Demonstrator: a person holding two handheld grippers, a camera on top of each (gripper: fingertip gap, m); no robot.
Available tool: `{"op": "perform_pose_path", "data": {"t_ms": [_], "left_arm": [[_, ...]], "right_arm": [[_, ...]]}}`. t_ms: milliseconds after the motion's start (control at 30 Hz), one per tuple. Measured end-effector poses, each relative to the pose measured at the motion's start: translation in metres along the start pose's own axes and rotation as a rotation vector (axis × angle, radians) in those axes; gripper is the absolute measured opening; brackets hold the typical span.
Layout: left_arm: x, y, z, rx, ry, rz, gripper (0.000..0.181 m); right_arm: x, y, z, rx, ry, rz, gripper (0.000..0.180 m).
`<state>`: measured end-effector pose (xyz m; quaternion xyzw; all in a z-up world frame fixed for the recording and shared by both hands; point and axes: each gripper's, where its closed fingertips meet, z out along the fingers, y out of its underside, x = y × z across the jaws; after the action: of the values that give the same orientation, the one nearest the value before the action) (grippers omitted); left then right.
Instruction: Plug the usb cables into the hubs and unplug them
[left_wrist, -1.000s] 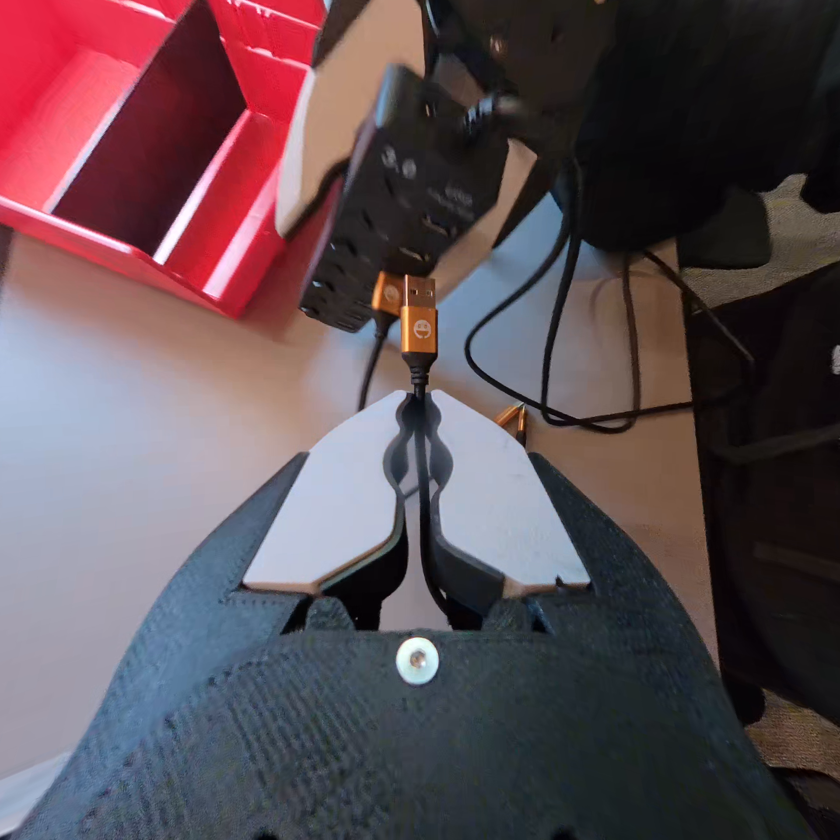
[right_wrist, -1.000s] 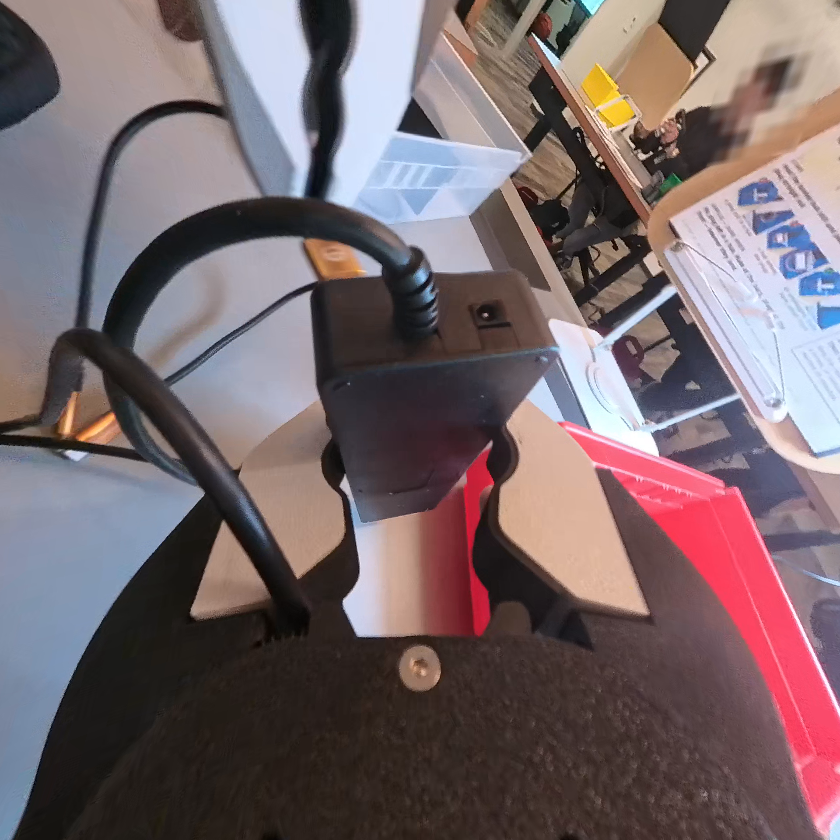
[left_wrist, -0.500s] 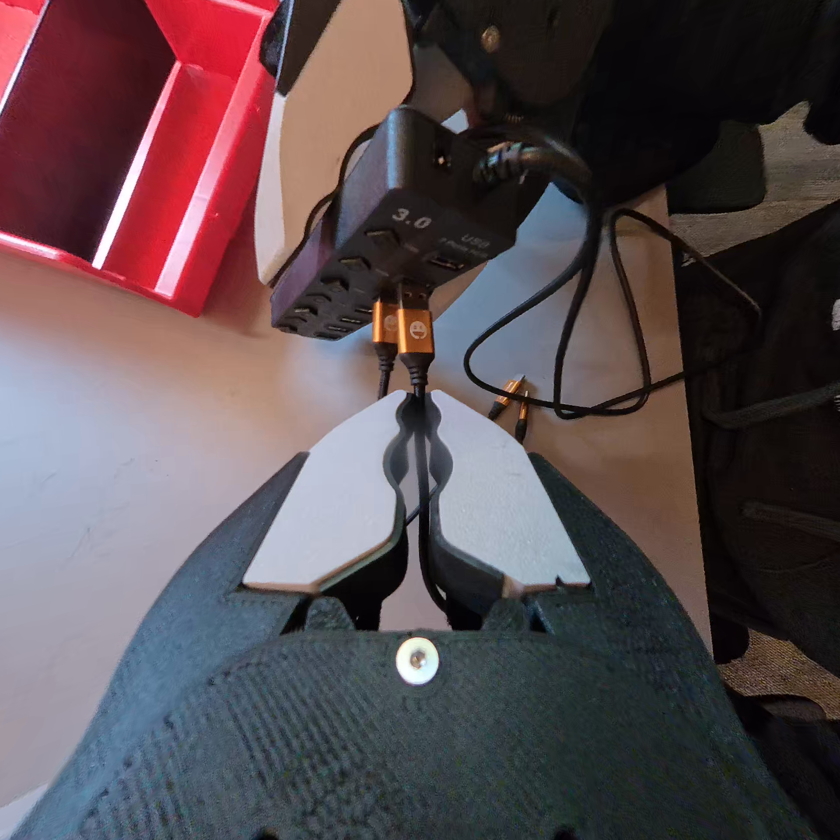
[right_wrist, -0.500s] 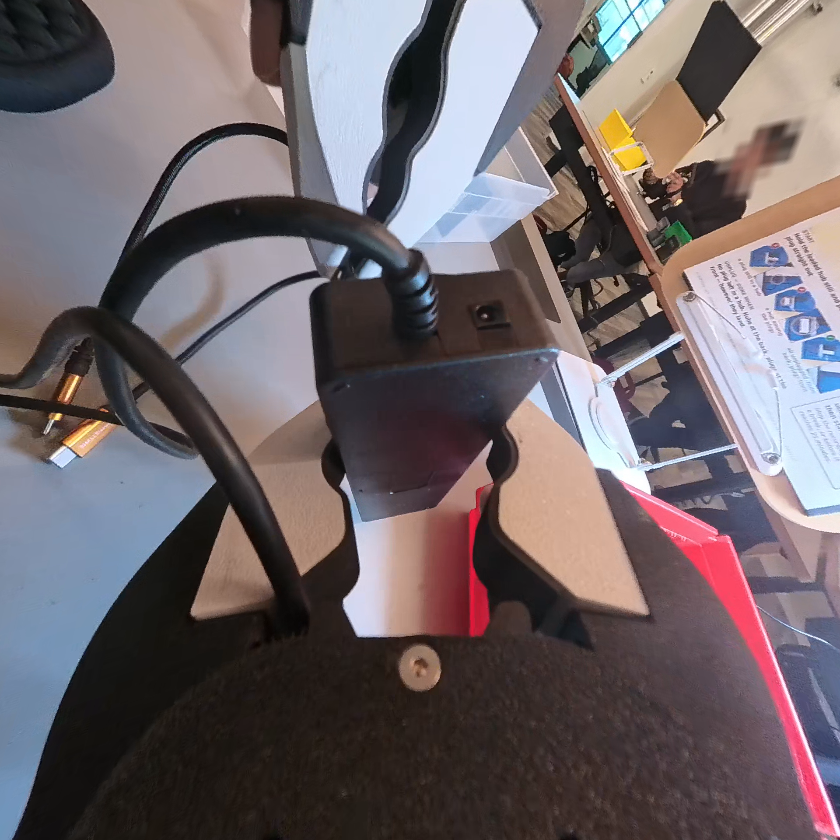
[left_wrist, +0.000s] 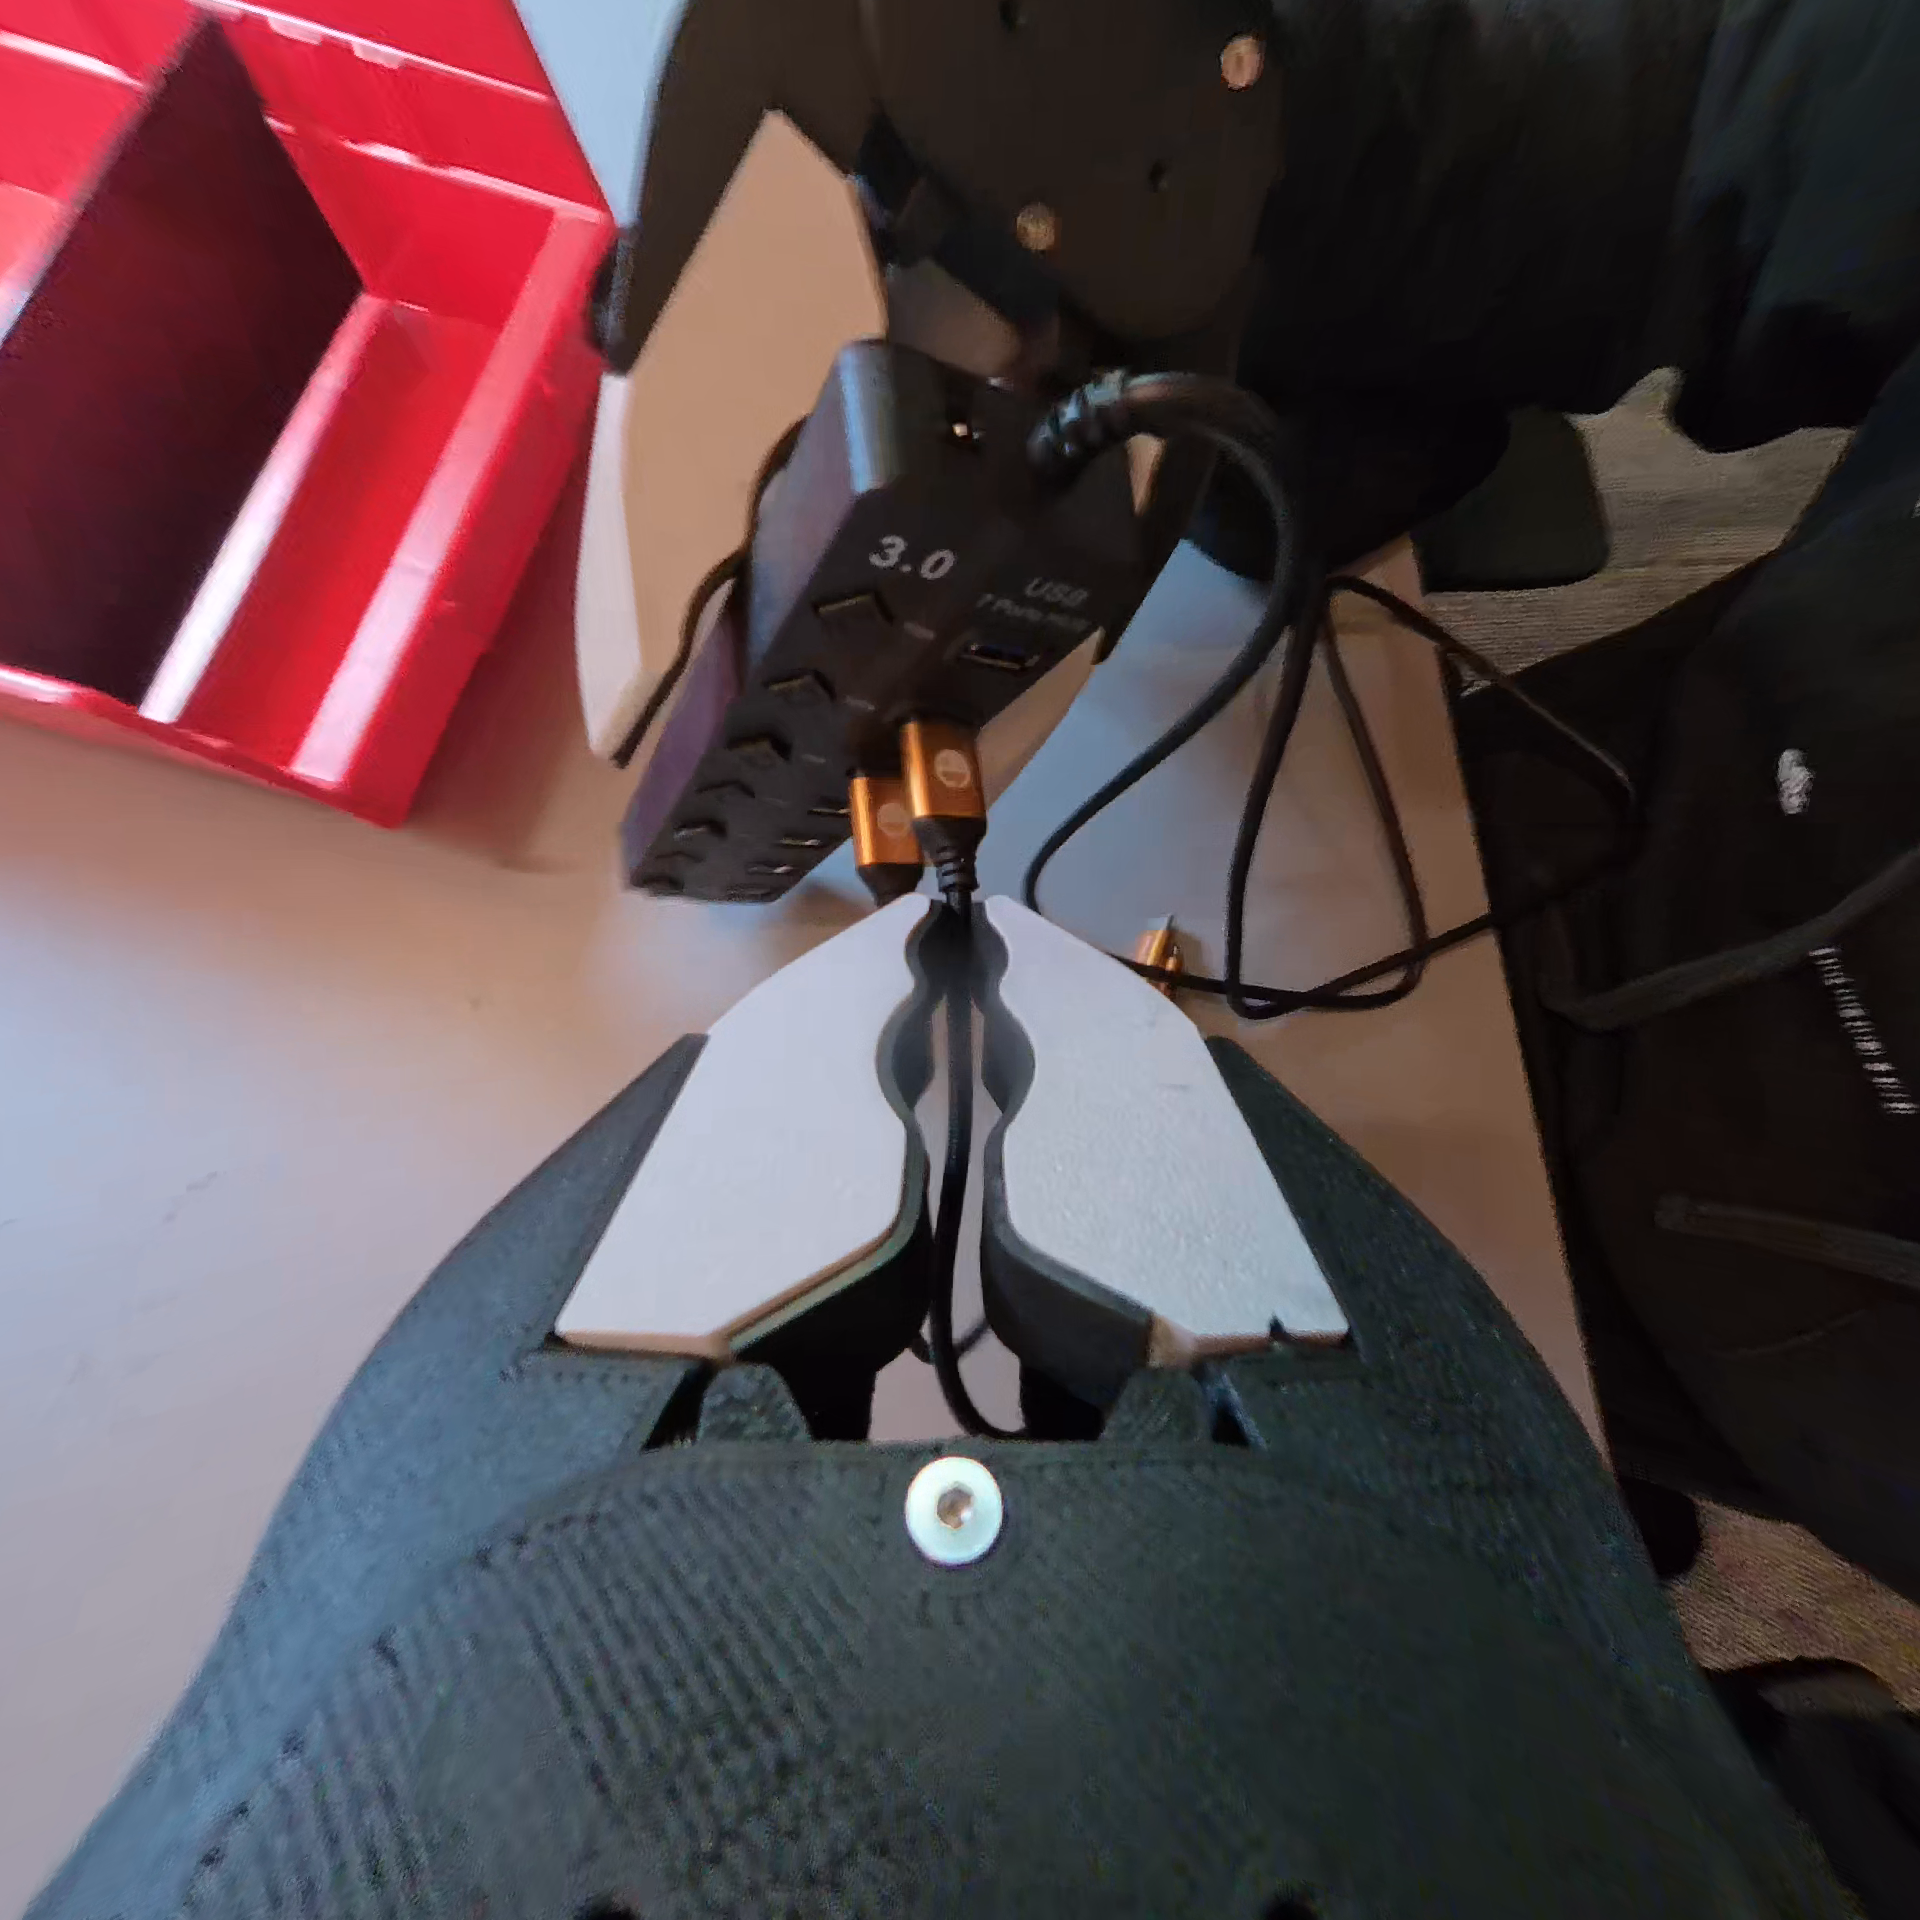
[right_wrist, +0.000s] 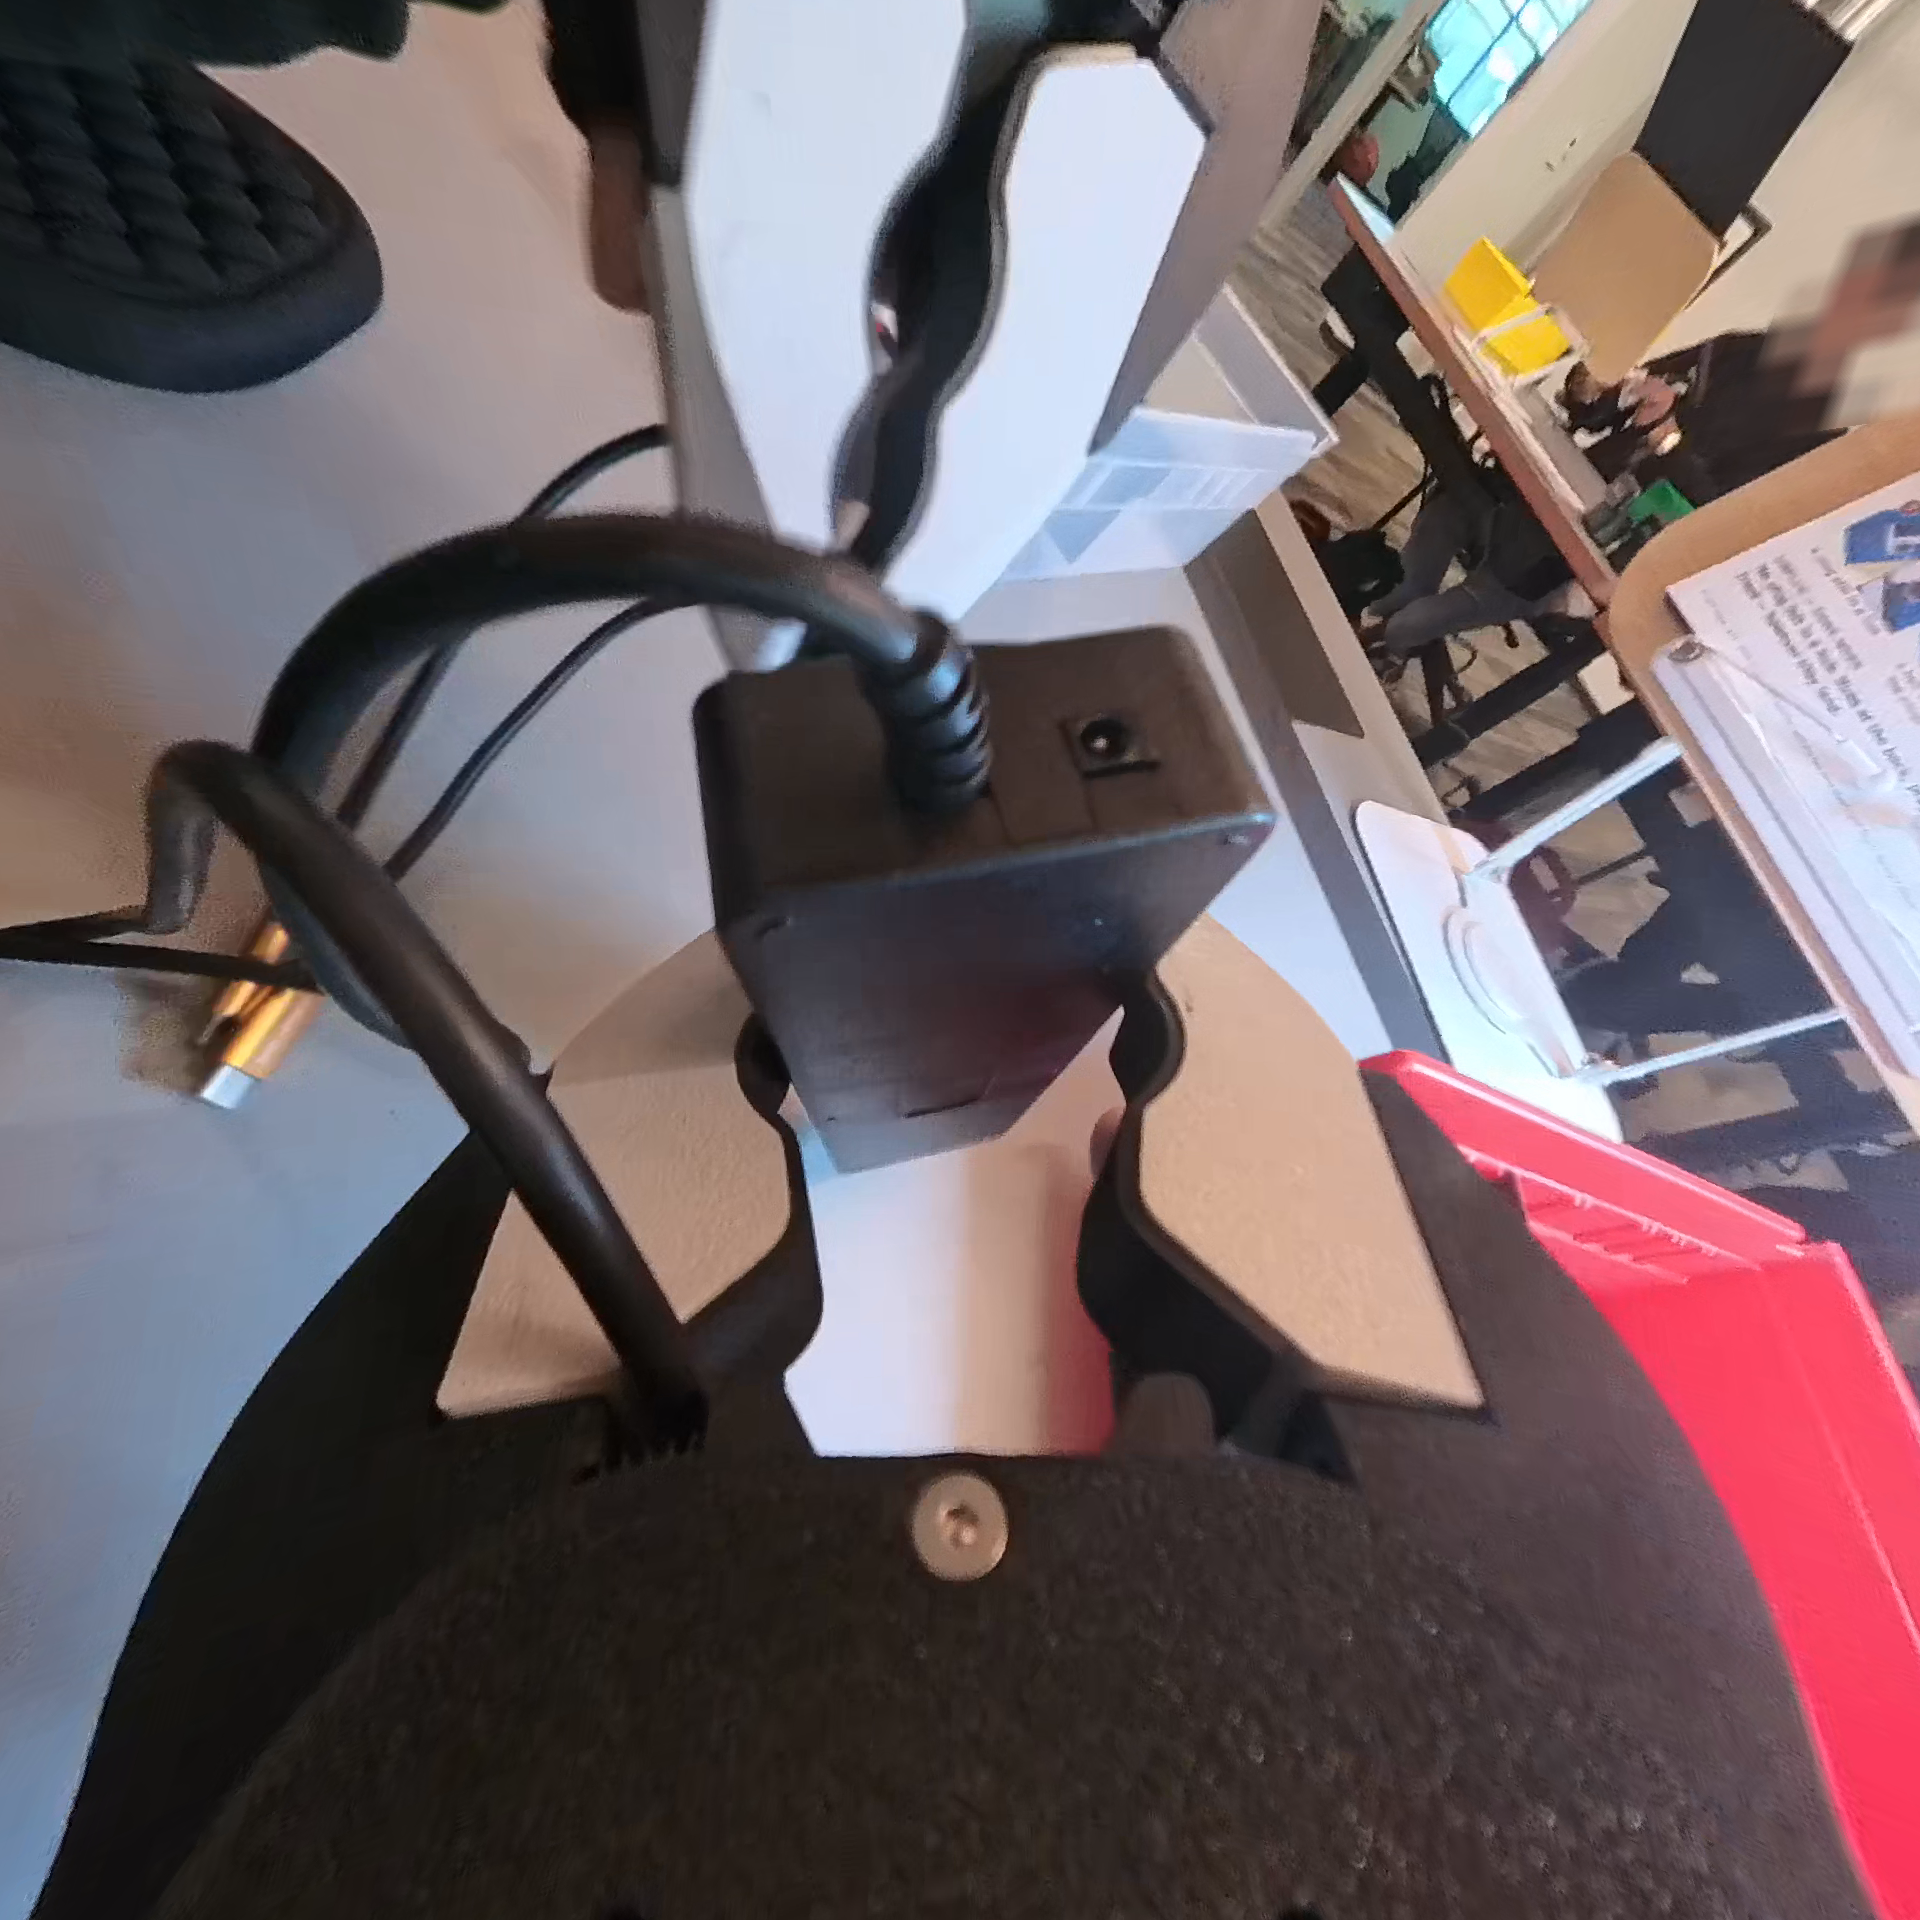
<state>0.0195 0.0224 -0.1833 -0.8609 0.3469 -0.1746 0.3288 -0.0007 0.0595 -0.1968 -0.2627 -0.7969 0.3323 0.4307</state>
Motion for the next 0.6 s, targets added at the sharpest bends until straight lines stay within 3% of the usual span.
{"op": "perform_pose_path", "data": {"t_ms": [33, 400, 600], "left_arm": [[0.001, 0.001, 0.003, -0.012, 0.005, -0.006, 0.003], [-0.007, -0.016, -0.015, 0.175, 0.032, -0.074, 0.004], [-0.01, -0.011, -0.024, 0.184, 0.023, -0.088, 0.004]], "right_arm": [[-0.001, 0.003, 0.001, -0.017, -0.004, 0.002, 0.062], [0.016, -0.009, -0.006, 0.007, 0.086, 0.014, 0.064], [0.013, -0.009, -0.016, -0.058, 0.03, -0.01, 0.066]]}}
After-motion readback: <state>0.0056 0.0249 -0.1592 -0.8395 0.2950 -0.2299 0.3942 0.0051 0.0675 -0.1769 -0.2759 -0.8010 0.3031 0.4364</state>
